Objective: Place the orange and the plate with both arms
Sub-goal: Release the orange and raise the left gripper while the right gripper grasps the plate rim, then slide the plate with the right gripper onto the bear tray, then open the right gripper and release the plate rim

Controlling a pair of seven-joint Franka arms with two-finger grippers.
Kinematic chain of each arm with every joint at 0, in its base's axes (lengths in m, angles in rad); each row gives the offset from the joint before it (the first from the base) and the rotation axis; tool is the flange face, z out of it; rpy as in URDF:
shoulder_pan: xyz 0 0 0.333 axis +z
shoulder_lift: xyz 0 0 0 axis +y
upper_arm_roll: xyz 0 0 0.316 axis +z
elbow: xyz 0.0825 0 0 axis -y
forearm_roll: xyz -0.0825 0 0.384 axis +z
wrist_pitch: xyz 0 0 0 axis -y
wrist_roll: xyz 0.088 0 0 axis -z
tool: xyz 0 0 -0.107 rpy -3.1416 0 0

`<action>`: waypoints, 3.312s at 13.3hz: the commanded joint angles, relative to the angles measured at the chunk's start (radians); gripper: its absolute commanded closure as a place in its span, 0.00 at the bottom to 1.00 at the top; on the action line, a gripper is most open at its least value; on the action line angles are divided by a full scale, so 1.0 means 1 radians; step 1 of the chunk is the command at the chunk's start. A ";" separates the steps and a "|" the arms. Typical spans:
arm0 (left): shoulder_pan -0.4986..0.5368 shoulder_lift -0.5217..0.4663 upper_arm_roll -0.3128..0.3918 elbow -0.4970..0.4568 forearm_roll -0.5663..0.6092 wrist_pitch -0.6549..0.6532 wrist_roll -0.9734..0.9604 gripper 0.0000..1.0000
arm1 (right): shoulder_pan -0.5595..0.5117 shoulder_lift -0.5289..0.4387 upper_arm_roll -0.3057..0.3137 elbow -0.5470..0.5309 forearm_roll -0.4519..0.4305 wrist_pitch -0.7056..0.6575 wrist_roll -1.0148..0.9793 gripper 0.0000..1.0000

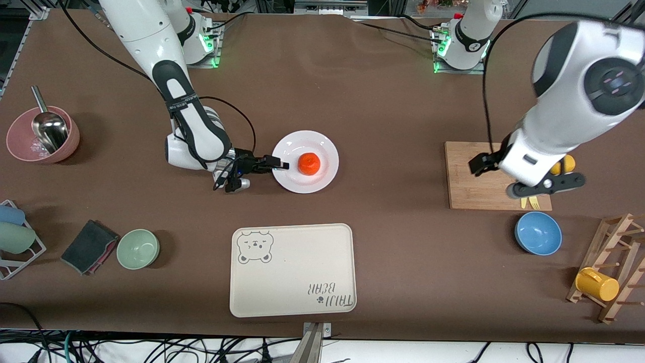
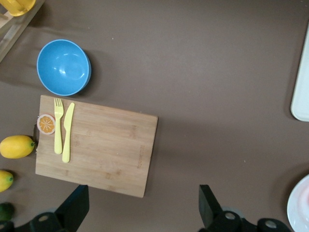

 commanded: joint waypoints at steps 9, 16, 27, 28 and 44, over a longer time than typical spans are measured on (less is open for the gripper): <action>0.029 -0.267 0.126 -0.290 -0.127 0.146 0.353 0.00 | -0.068 0.008 -0.012 0.084 0.015 -0.003 -0.024 1.00; 0.048 -0.314 0.129 -0.331 -0.121 0.152 0.370 0.00 | -0.154 0.099 -0.012 0.322 0.025 0.000 -0.008 1.00; 0.028 -0.298 0.163 -0.324 -0.078 0.195 0.367 0.00 | -0.203 0.402 -0.014 0.705 0.061 0.091 0.007 1.00; 0.029 -0.295 0.163 -0.322 -0.076 0.196 0.368 0.00 | -0.203 0.408 -0.014 0.712 0.061 0.103 0.007 1.00; 0.059 -0.271 0.163 -0.239 -0.076 0.184 0.374 0.00 | -0.192 0.371 -0.015 0.713 0.021 0.151 -0.027 0.00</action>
